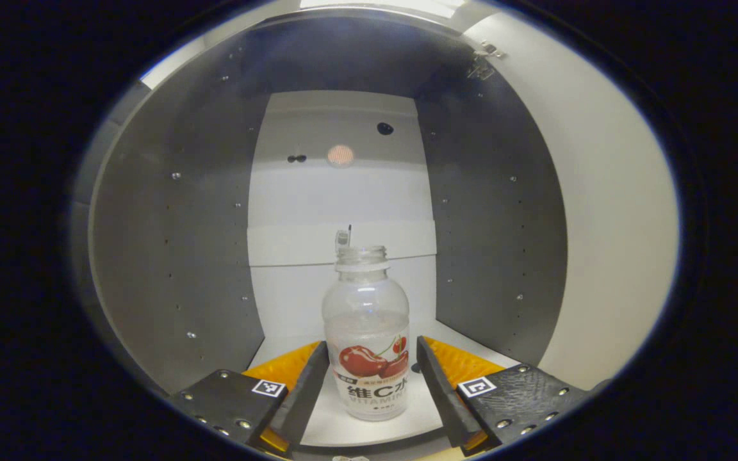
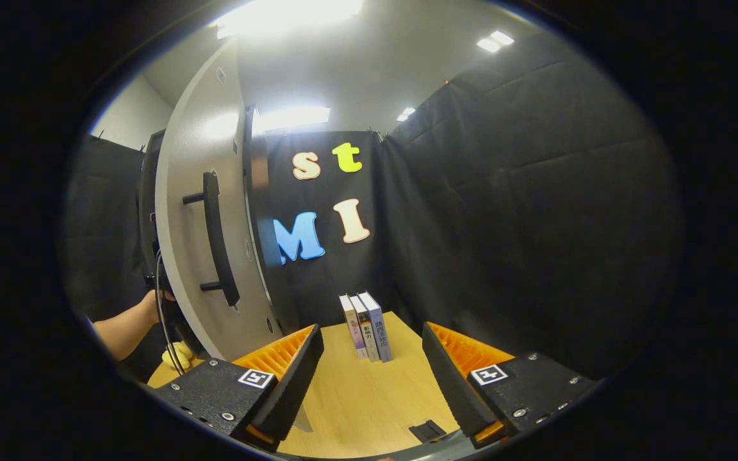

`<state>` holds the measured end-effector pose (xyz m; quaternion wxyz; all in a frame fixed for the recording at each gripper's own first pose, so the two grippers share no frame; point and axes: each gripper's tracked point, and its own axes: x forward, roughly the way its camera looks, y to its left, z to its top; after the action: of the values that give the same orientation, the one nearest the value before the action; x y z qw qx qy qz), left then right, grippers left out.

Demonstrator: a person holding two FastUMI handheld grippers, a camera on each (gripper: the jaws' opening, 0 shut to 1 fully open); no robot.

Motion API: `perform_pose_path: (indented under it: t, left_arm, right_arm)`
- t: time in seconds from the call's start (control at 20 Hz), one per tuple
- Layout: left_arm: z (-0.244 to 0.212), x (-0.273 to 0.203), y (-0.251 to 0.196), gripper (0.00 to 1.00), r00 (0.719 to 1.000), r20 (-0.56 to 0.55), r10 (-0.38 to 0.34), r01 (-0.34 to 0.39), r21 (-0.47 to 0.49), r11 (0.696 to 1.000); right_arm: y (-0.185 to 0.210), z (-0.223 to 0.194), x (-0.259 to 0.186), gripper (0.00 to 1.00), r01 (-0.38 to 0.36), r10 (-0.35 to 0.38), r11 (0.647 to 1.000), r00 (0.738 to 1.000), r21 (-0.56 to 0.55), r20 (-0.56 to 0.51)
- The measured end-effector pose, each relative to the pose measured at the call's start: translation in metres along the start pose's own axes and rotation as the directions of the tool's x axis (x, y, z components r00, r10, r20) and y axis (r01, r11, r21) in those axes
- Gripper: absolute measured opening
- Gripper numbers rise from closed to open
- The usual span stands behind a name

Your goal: Open the cabinet door with the right hand, grasp the bottle in the cabinet with the left hand and place it on the coaster, then close the cabinet door with the right hand.

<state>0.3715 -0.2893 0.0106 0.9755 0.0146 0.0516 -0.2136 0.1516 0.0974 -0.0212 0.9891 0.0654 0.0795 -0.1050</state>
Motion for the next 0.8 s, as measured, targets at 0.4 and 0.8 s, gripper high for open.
perform_pose_path:
  t: [0.4, 0.8]
  left_arm:
    - [0.014, -0.009, 0.008, 0.8, 1.0, 0.018, 0.021, -0.02, -0.026, 0.999]
    - [0.044, -0.055, 0.021, 0.8, 0.995, 0.084, 0.045, -0.043, -0.032, 0.999]
  right_arm:
    - [-0.001, 0.0, 0.009, 0.95, -0.025, 0.025, 1.0, 1.0, -0.008, -0.007]
    - [0.001, -0.001, 0.015, 0.95, -0.112, 0.112, 0.993, 0.994, -0.034, -0.012]
